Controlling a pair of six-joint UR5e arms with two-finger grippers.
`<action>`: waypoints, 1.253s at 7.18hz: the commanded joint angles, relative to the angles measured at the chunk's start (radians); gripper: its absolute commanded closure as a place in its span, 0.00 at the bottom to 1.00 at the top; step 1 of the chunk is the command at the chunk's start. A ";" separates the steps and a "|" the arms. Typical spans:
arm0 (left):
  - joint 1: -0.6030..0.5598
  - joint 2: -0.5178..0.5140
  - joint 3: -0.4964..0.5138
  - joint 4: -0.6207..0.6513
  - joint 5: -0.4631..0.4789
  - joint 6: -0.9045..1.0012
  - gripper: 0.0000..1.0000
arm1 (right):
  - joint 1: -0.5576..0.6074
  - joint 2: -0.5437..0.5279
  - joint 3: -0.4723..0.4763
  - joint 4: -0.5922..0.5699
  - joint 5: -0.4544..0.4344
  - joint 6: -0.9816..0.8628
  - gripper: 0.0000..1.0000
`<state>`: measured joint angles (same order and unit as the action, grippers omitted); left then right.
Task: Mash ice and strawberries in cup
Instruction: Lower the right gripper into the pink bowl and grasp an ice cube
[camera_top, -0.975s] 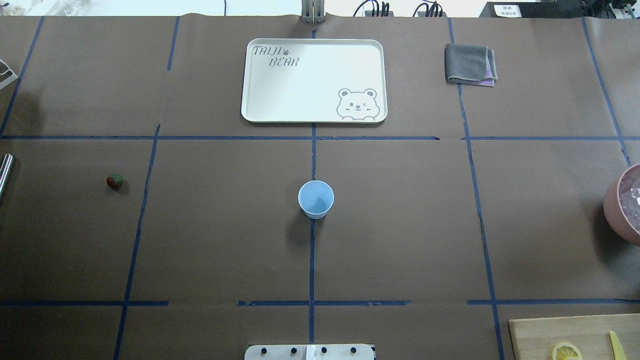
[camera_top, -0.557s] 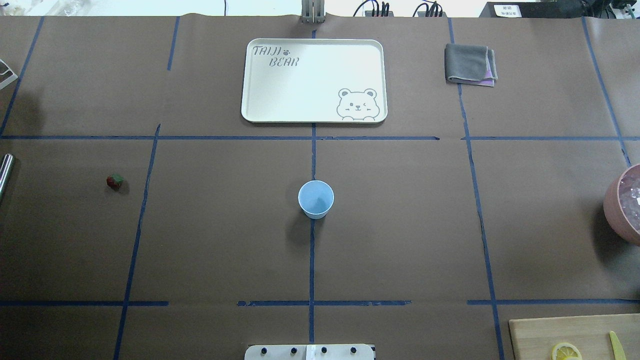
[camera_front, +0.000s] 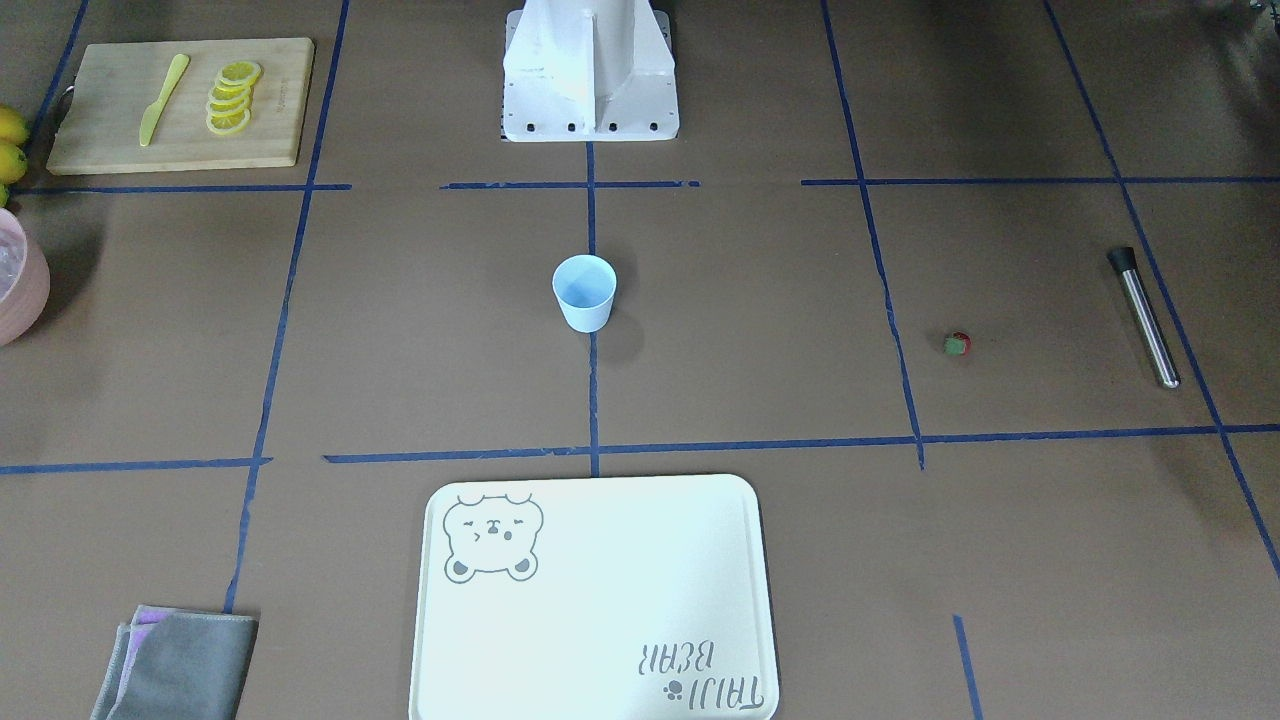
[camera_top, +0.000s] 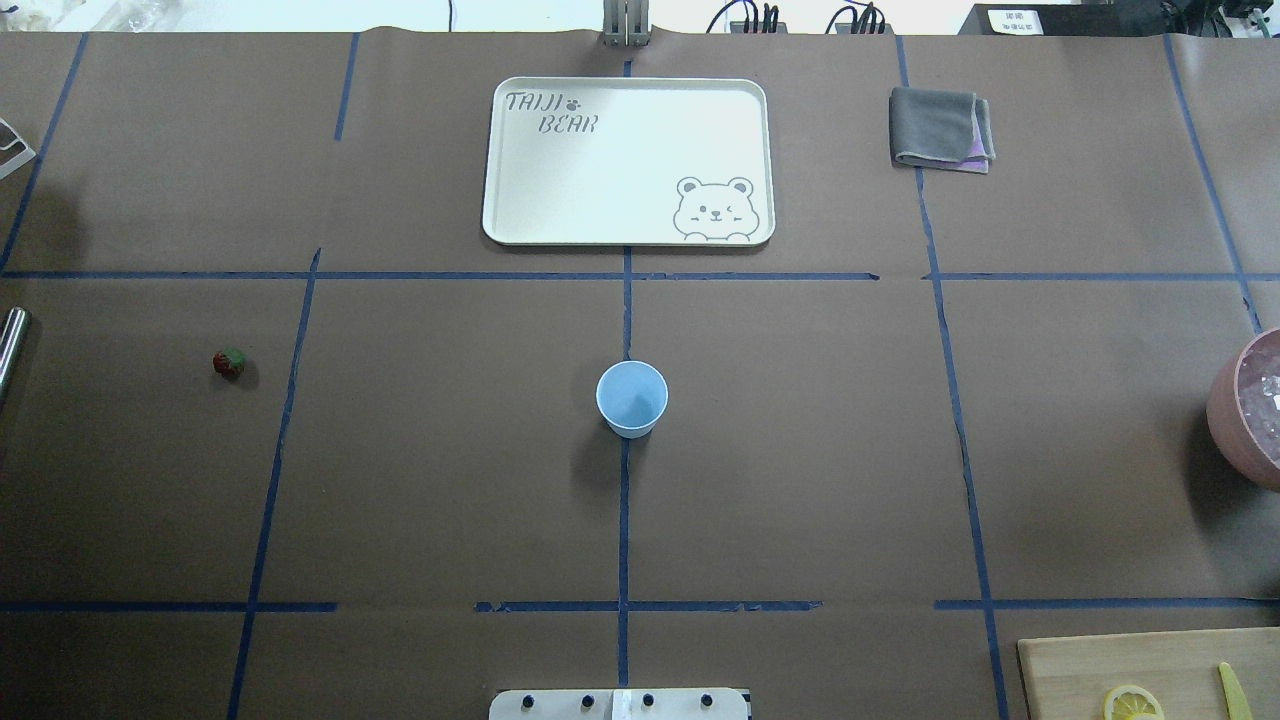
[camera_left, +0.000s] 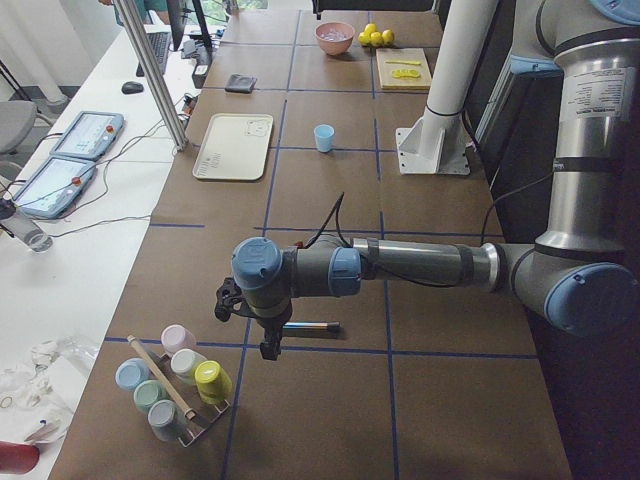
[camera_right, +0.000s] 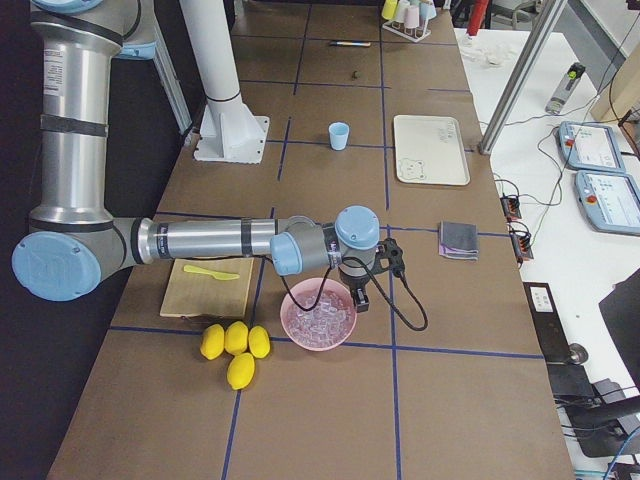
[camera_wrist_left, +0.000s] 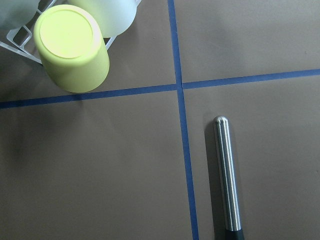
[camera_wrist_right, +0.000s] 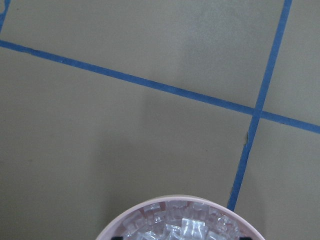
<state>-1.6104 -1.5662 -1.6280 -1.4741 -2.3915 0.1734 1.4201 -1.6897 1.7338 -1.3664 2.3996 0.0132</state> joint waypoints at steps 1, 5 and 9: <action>0.001 0.000 -0.001 0.000 0.000 0.000 0.00 | -0.020 -0.022 0.001 0.001 0.001 0.005 0.36; 0.001 -0.002 -0.001 0.000 0.000 -0.003 0.00 | -0.084 -0.024 -0.014 -0.006 0.000 0.002 0.44; 0.001 -0.002 -0.003 0.000 0.000 -0.002 0.00 | -0.112 -0.045 -0.034 -0.006 -0.005 0.001 0.44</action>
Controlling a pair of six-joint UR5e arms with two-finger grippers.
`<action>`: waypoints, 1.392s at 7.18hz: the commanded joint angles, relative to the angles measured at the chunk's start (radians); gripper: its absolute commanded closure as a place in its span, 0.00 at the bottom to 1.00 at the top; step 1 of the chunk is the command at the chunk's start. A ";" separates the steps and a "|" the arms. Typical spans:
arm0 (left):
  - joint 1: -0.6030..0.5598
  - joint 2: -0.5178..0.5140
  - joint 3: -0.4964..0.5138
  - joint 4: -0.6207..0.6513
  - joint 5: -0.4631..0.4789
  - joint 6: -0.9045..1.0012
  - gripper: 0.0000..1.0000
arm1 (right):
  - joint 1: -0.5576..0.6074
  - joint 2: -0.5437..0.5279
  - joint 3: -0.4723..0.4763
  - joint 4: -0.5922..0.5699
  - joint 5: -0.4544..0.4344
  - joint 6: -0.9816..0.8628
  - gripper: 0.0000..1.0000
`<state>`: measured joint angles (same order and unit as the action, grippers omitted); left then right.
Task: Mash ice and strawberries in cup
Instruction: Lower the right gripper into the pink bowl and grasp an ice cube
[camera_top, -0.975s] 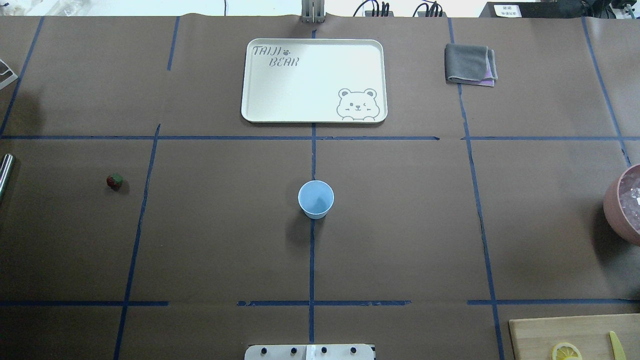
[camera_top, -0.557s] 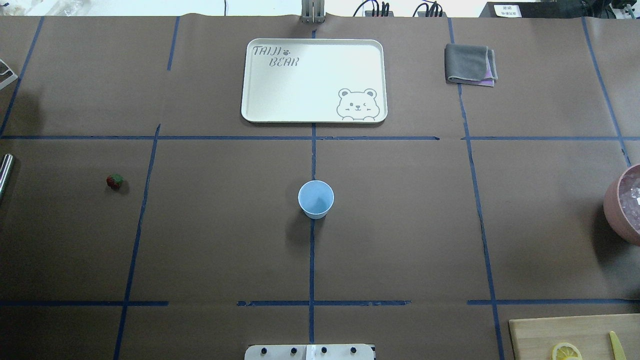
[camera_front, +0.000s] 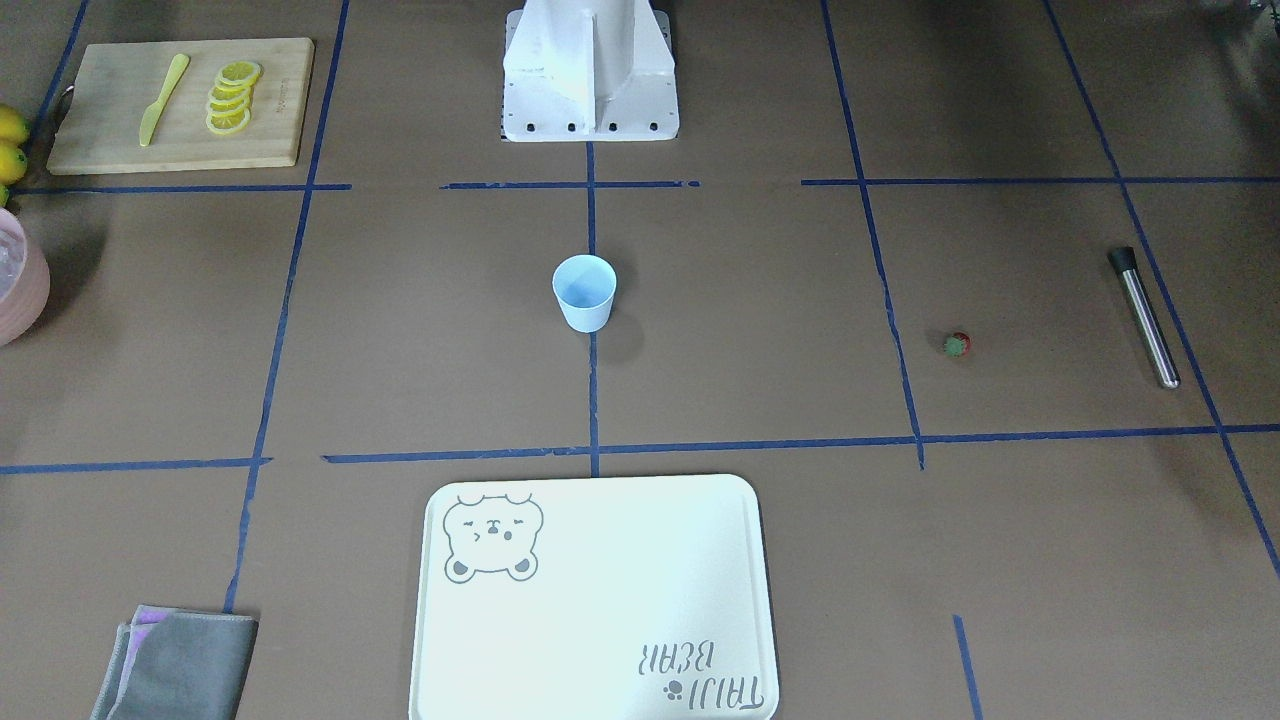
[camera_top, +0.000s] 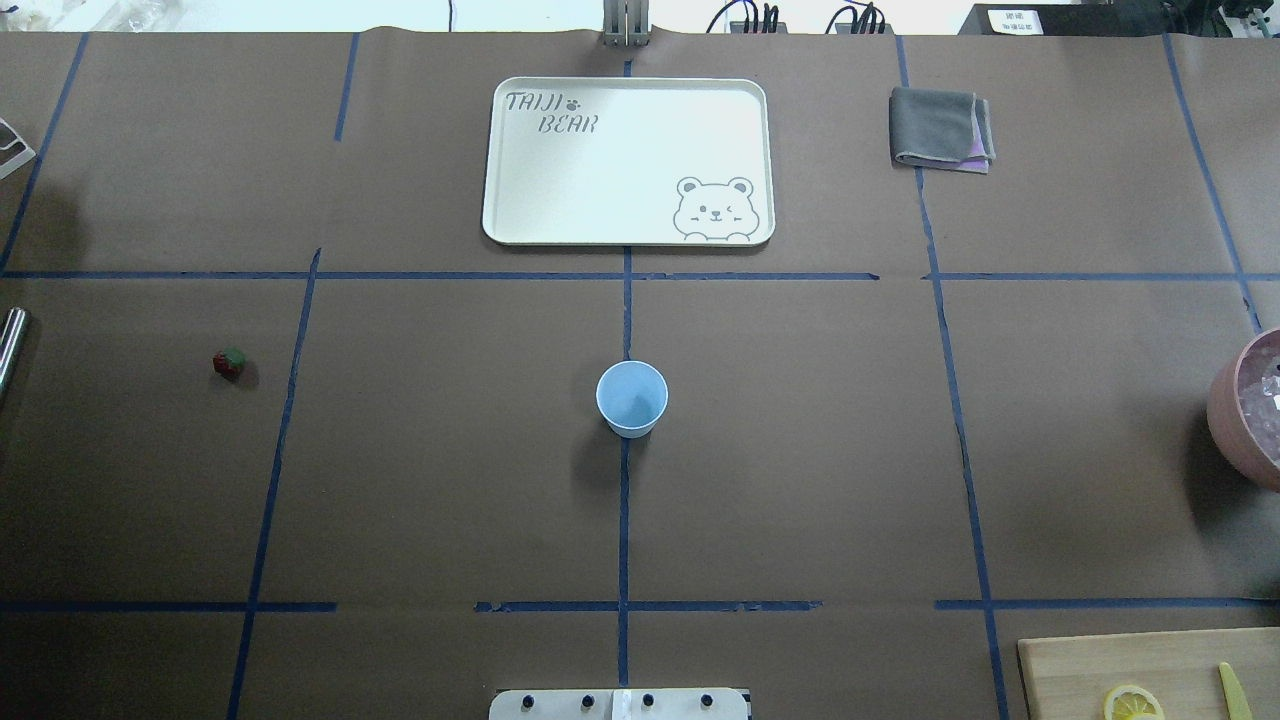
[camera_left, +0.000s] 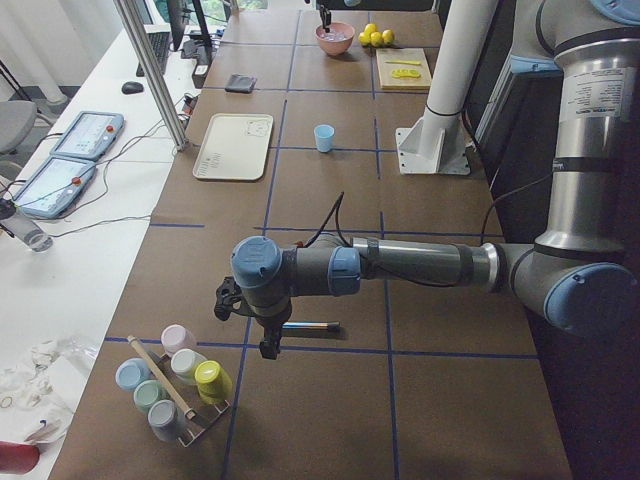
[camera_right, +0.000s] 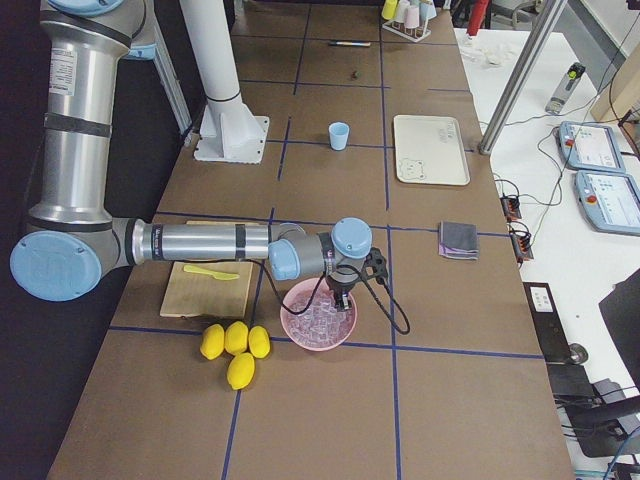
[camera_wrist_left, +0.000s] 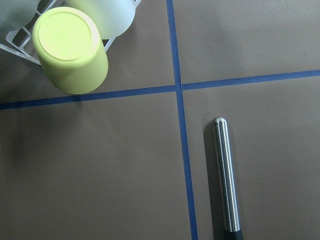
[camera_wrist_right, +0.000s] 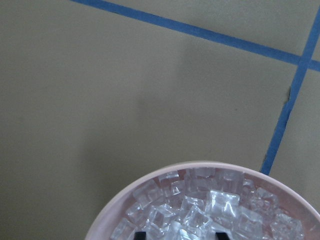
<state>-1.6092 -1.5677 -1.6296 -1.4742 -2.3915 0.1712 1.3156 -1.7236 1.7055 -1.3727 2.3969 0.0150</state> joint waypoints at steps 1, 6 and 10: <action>0.000 0.000 -0.001 0.000 0.000 0.002 0.00 | -0.015 -0.014 -0.010 0.003 -0.007 -0.003 0.44; 0.000 0.000 -0.009 0.000 0.000 0.002 0.00 | -0.035 -0.016 -0.018 0.001 -0.012 -0.003 0.46; 0.000 -0.006 -0.007 0.000 0.000 0.001 0.00 | -0.038 -0.014 -0.050 0.009 -0.012 -0.003 0.47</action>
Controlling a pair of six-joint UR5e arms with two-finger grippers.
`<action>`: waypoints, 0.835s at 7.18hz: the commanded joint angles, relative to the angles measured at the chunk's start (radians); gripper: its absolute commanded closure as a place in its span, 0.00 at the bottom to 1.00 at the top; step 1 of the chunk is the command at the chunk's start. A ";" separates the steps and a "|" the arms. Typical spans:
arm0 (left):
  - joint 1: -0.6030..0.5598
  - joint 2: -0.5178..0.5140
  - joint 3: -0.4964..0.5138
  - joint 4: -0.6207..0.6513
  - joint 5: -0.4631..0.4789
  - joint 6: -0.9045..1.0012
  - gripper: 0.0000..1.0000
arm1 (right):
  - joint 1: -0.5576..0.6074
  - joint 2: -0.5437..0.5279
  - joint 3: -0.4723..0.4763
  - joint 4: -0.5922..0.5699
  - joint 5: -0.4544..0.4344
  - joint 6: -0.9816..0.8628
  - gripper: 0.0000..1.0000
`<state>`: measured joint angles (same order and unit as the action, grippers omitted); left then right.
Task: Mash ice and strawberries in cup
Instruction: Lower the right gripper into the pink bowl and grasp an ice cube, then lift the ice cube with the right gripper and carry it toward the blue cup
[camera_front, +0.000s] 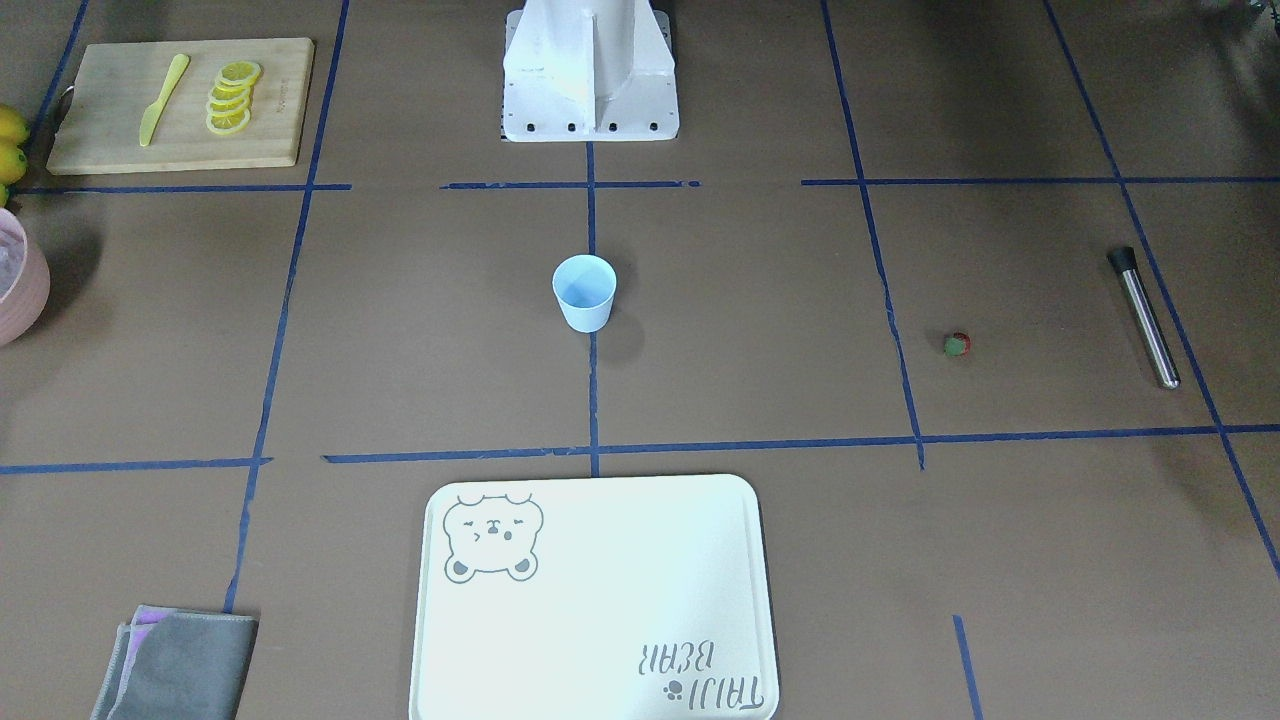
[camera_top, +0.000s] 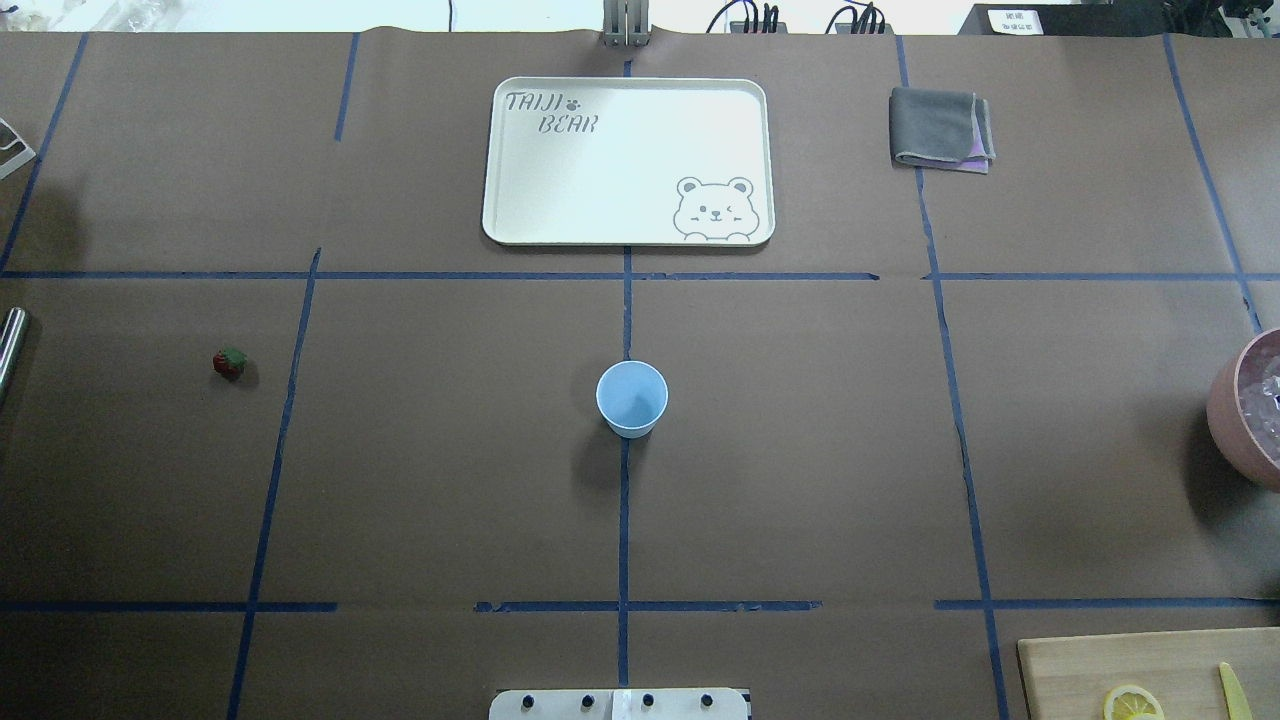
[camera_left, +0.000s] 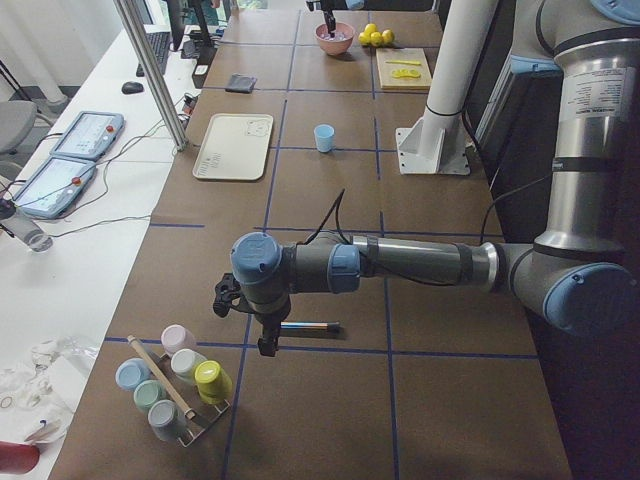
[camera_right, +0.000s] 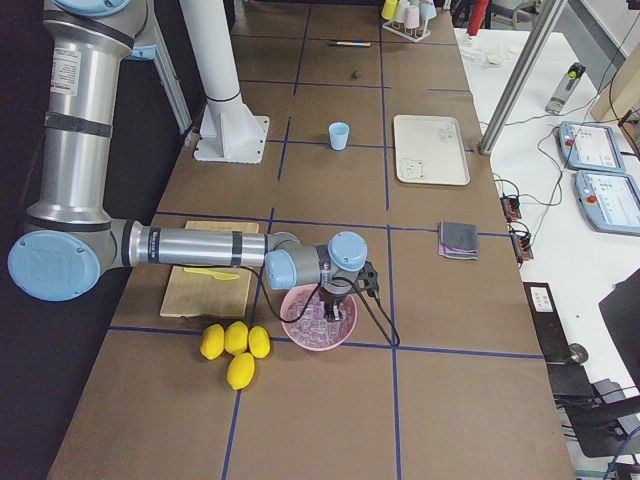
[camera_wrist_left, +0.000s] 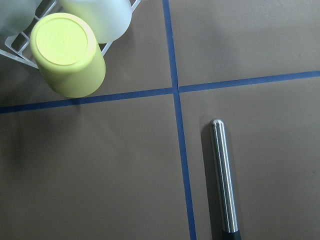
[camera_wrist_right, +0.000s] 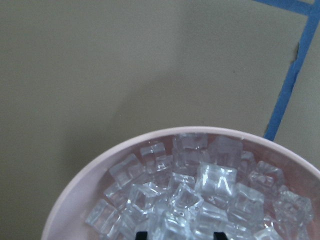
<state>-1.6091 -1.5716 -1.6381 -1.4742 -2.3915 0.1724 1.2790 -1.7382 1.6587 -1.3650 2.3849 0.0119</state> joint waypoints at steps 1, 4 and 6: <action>0.000 -0.005 0.000 0.000 0.000 -0.001 0.00 | -0.009 0.000 -0.002 0.001 0.000 0.000 0.47; -0.002 -0.007 0.000 0.000 0.000 -0.001 0.00 | -0.012 0.000 -0.002 0.001 0.000 0.002 0.49; -0.002 -0.007 0.000 0.000 0.000 -0.001 0.00 | -0.012 0.005 0.004 0.001 0.000 -0.006 0.80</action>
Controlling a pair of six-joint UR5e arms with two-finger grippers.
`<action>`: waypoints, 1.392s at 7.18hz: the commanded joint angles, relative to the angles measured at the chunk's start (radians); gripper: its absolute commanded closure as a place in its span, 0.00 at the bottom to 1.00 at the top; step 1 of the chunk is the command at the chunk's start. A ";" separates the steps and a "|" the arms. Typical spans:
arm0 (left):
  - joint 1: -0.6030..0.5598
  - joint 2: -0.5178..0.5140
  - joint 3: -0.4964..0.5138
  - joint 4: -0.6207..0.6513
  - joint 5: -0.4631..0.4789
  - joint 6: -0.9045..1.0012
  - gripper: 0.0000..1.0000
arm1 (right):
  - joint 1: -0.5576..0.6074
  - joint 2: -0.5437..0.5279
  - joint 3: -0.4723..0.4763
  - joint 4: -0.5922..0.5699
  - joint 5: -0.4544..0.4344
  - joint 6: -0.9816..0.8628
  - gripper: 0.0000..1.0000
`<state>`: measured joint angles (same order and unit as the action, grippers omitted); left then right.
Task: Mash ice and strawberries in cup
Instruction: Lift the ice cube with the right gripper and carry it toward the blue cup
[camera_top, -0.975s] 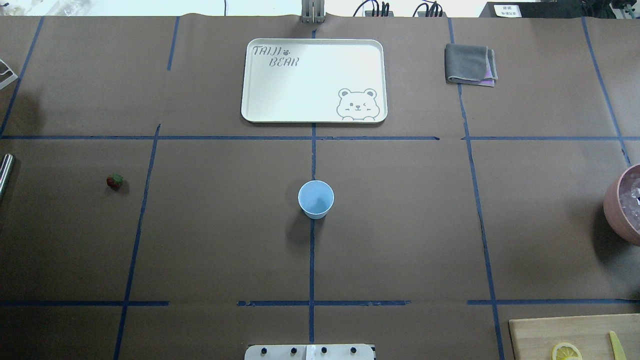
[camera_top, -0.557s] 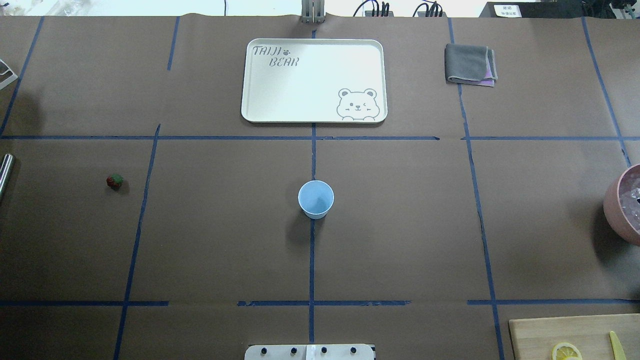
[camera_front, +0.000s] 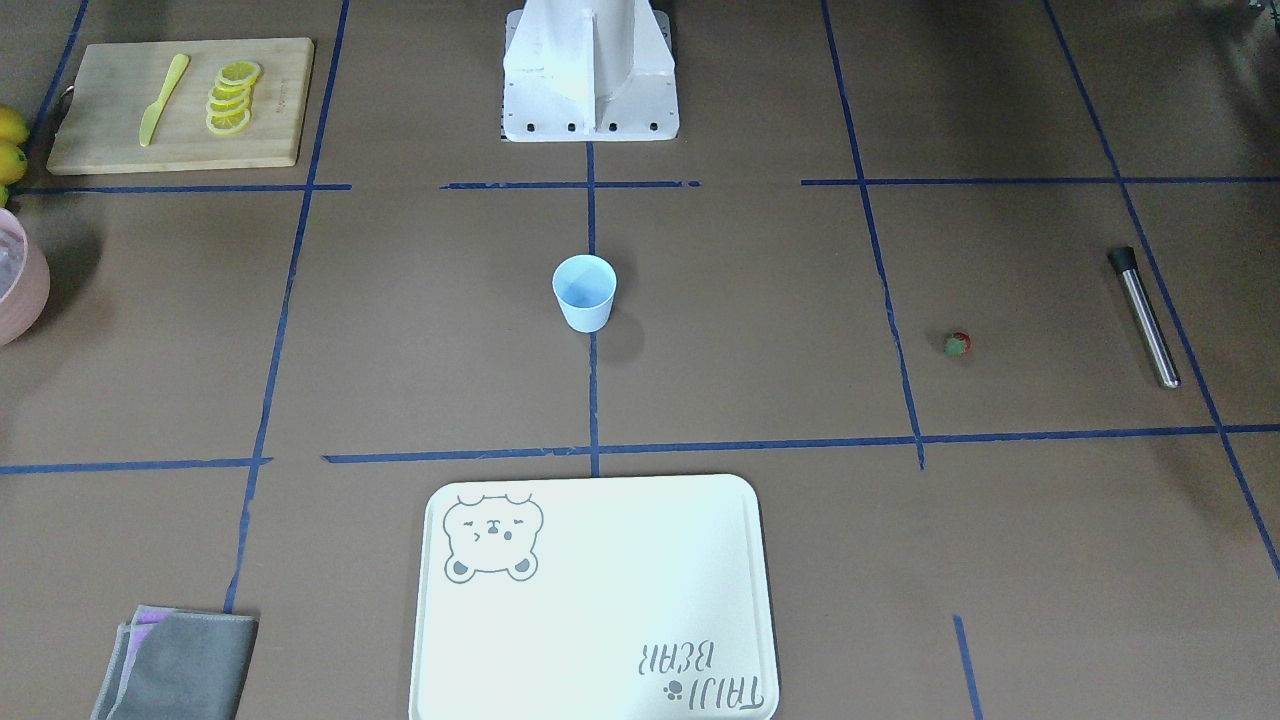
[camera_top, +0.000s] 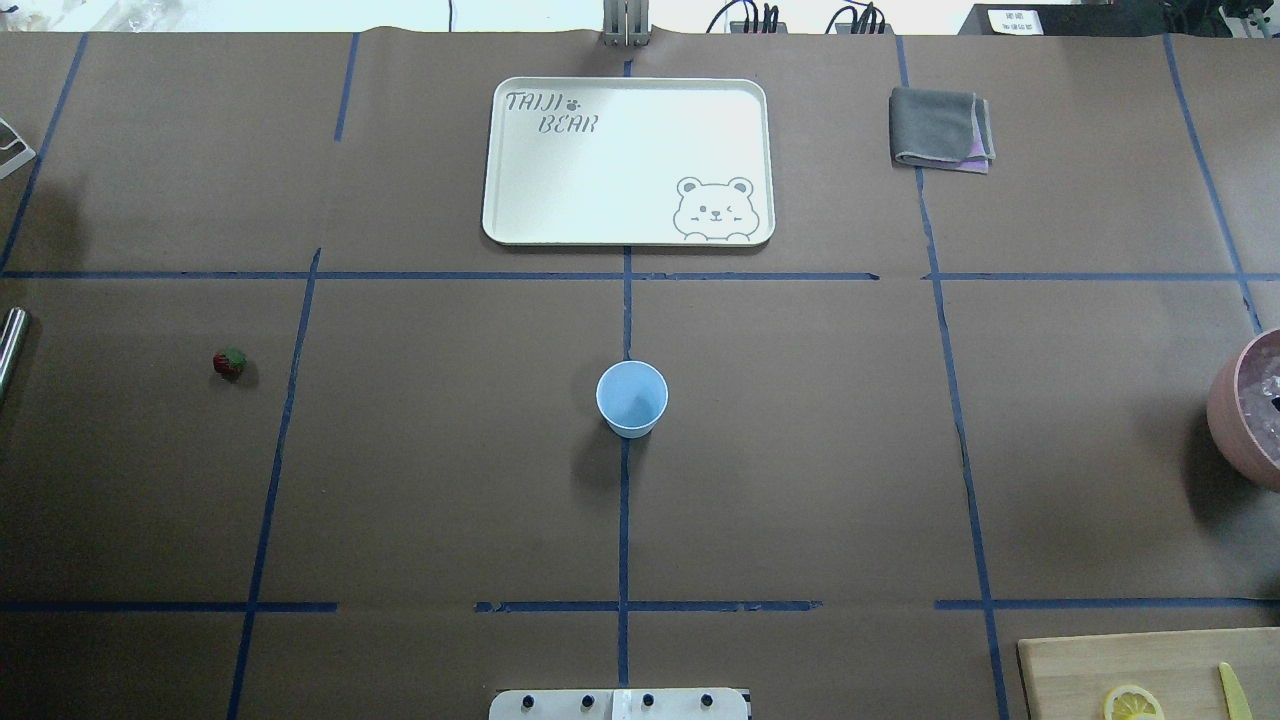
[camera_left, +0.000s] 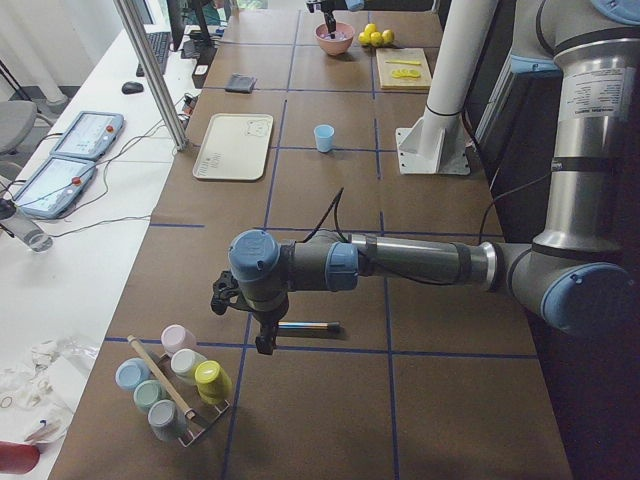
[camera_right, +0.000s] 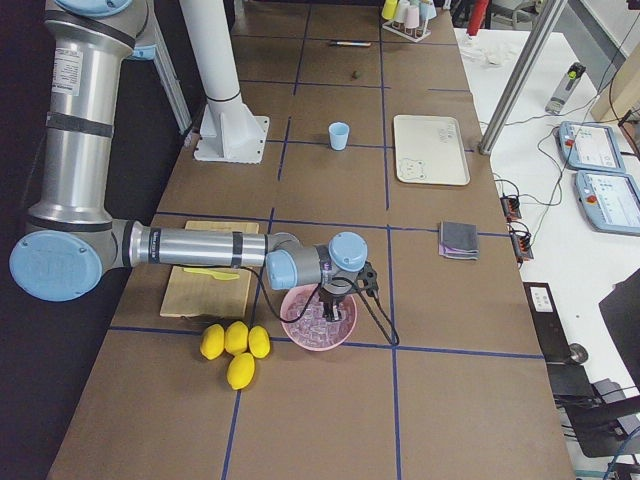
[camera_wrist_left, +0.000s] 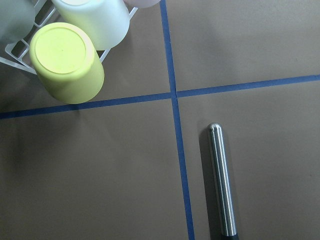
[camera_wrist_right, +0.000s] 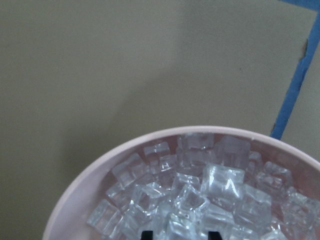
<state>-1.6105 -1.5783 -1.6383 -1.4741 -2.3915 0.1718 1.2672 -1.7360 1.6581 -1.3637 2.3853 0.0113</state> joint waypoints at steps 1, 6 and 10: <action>0.001 0.000 0.000 0.000 0.000 0.000 0.00 | 0.000 0.007 0.005 0.000 -0.002 -0.011 0.97; 0.000 0.000 -0.006 0.000 -0.002 -0.002 0.00 | 0.083 0.025 0.211 -0.120 0.012 -0.013 1.00; 0.001 0.008 -0.005 0.000 -0.002 0.000 0.00 | -0.042 0.387 0.249 -0.258 0.011 0.348 1.00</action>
<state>-1.6092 -1.5733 -1.6431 -1.4741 -2.3930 0.1717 1.2995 -1.4598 1.8997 -1.6027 2.3977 0.1977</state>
